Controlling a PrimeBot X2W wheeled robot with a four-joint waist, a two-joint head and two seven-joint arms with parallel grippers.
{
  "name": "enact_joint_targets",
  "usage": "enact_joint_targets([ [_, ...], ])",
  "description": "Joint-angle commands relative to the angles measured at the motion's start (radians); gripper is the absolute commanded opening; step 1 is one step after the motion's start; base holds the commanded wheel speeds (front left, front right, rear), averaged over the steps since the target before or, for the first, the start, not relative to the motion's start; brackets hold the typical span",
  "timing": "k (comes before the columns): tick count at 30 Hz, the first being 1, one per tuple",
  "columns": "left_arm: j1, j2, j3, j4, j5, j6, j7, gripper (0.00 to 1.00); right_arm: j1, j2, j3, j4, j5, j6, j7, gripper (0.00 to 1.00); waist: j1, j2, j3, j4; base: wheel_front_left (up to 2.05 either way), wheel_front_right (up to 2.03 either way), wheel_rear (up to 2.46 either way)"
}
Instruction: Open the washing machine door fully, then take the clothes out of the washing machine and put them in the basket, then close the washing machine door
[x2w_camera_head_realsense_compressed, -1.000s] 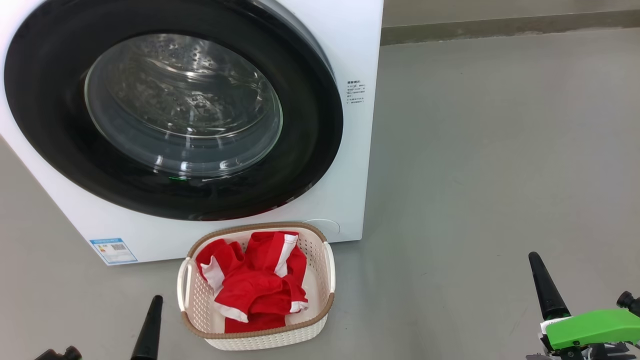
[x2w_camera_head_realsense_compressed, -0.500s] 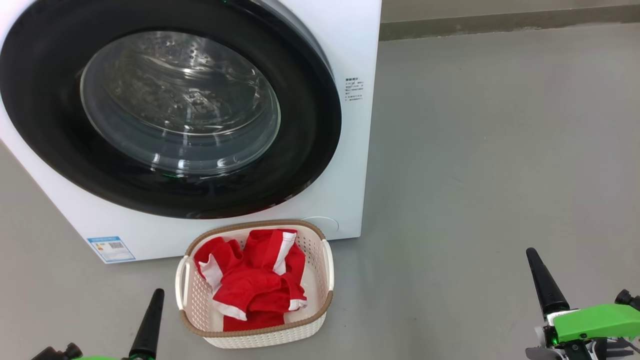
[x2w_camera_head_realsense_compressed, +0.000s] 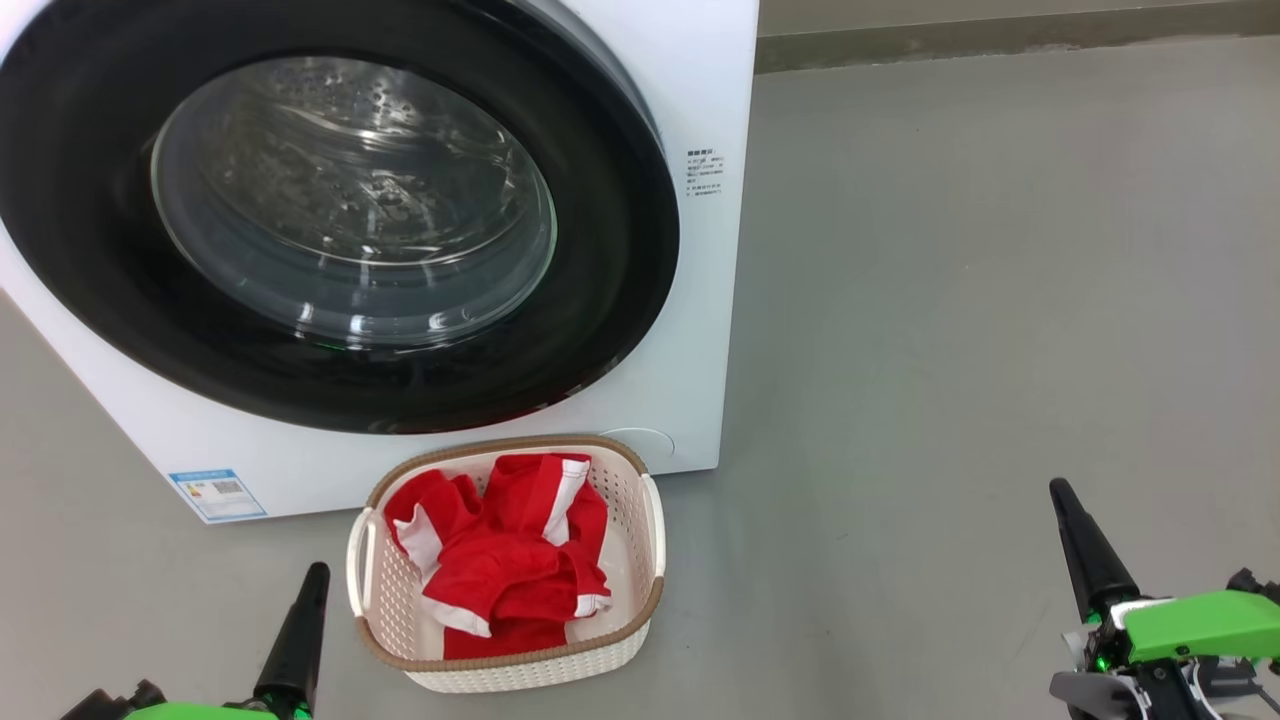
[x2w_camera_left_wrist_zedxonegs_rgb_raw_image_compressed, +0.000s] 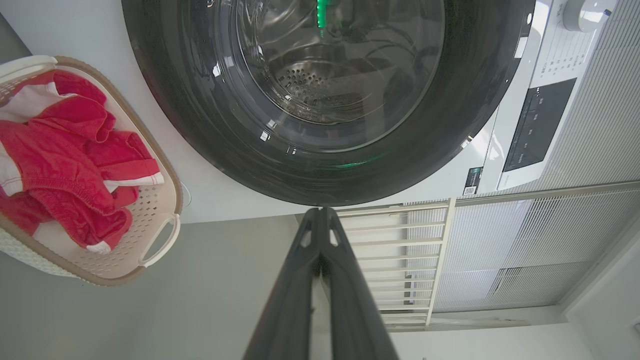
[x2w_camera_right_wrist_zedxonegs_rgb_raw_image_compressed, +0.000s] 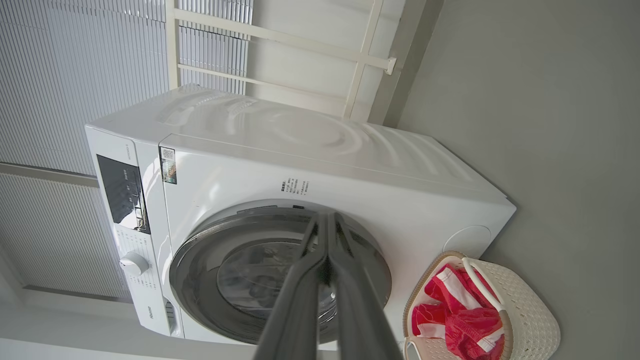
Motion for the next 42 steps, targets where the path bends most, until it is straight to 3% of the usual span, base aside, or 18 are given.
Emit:
enact_joint_targets([
  [1, -0.049, 0.006, 0.036, -0.02, -0.026, -0.007, 0.01, 0.0, -0.056, -0.016, 0.013, -0.023, 0.028, -0.001, 0.011, 0.0, 0.0, 0.0, 0.001, 0.0, 0.0, 0.0, 0.0],
  [8, -0.06, 0.002, 0.042, -0.018, -0.095, -0.007, 0.029, 0.0, -0.069, -0.016, 0.012, -0.016, 0.1, -0.001, 0.031, 0.0, 0.0, 0.0, 0.005, -0.002, 0.0, 0.0, 0.0],
  [42, -0.06, 0.002, 0.042, -0.018, -0.096, -0.007, 0.029, 0.0, -0.069, -0.016, 0.012, -0.017, 0.1, -0.001, 0.03, 0.0, 0.0, 0.0, 0.005, -0.002, 0.0, 0.0, 0.0],
])
